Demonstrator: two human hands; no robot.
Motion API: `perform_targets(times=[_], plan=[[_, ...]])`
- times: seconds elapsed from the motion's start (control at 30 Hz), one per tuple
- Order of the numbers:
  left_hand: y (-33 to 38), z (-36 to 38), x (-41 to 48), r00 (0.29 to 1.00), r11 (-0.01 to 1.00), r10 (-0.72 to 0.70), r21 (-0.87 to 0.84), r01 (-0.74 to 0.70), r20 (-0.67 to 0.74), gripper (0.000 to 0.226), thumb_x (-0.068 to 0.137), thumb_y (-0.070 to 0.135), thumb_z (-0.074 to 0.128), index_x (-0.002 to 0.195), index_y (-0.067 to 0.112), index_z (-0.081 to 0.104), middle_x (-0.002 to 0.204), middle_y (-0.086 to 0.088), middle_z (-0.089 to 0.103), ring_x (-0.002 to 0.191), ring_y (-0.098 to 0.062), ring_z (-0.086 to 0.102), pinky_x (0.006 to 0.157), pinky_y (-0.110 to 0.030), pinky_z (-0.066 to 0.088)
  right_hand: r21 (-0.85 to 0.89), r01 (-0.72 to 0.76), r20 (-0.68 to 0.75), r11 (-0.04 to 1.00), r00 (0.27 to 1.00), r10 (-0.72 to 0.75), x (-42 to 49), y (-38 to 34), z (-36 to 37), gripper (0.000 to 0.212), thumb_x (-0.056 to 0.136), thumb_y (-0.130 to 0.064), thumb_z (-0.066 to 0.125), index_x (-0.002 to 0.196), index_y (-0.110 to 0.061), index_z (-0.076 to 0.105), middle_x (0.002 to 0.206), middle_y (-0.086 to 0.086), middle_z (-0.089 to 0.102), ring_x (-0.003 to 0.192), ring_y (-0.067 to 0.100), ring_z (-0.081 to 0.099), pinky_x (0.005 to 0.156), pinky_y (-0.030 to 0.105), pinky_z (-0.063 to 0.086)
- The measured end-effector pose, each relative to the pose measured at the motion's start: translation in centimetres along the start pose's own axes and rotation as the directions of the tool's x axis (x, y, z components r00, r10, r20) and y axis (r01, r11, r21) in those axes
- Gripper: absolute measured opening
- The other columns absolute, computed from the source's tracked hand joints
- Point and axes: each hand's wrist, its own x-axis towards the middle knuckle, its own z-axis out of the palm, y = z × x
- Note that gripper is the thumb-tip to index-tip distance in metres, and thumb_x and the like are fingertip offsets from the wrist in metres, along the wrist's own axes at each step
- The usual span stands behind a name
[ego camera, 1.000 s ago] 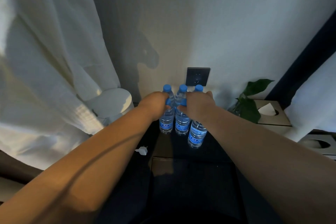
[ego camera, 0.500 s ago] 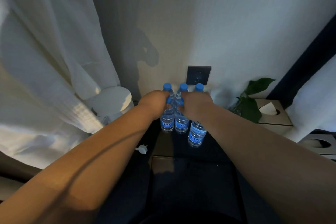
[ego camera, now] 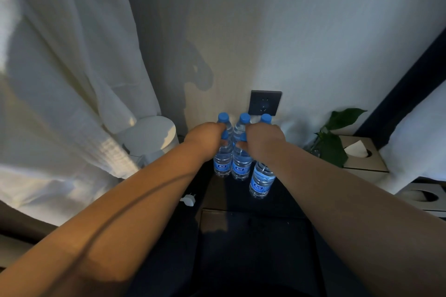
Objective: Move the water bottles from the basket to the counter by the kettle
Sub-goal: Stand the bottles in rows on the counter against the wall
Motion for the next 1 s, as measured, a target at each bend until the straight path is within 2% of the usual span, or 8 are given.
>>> perform_targets(times=[0.27, 0.5, 0.73, 1.0], plan=[[-0.28, 0.27, 0.21, 0.999, 0.999, 0.025, -0.033, -0.026, -0.028, 0.043, 0.100, 0.030, 0.062, 0.140, 0.018, 0.054, 0.122, -0.014, 0.066, 0.106, -0.032, 0.063, 0.084, -0.038, 0.049, 0.091, 0.007, -0.028, 0.996, 1.000, -0.004, -0.27, 0.25, 0.11, 0.032, 0.102, -0.048, 0.055, 0.115, -0.019, 0.058, 0.078, -0.003, 0.050, 0.077, 0.019, 0.052, 0.076, 0.034, 0.037], [-0.24, 0.18, 0.57, 0.999, 1.000, 0.016, -0.020, -0.016, -0.032, 0.039, 0.099, 0.030, 0.064, 0.134, 0.014, 0.058, 0.118, -0.014, 0.067, 0.103, -0.031, 0.064, 0.086, -0.042, 0.053, 0.109, 0.022, -0.042, 0.994, 0.999, -0.018, -0.04, 0.43, 0.25, 0.036, 0.102, -0.047, 0.053, 0.125, -0.019, 0.054, 0.087, -0.001, 0.055, 0.078, 0.019, 0.051, 0.075, 0.034, 0.037], [-0.45, -0.17, 0.60, 0.999, 1.000, 0.028, 0.001, -0.028, -0.021, 0.038, 0.099, 0.030, 0.064, 0.132, 0.012, 0.060, 0.119, -0.014, 0.067, 0.104, -0.032, 0.063, 0.087, -0.042, 0.052, 0.139, 0.027, -0.058, 0.990, 0.998, -0.019, 0.15, 0.41, 0.56, 0.037, 0.102, -0.047, 0.054, 0.126, -0.019, 0.055, 0.086, -0.001, 0.052, 0.078, 0.018, 0.050, 0.073, 0.034, 0.039], [-0.79, -0.36, 0.41, 1.000, 0.999, 0.014, -0.033, -0.014, -0.016, 0.028, 0.097, 0.028, 0.063, 0.122, 0.013, 0.063, 0.112, -0.014, 0.068, 0.097, -0.030, 0.064, 0.085, -0.043, 0.054, 0.097, 0.044, -0.053, 0.994, 0.998, -0.039, 0.67, 0.00, 0.46, 0.032, 0.101, -0.047, 0.055, 0.118, -0.020, 0.055, 0.070, -0.008, 0.038, 0.066, 0.013, 0.043, 0.073, 0.035, 0.034]])
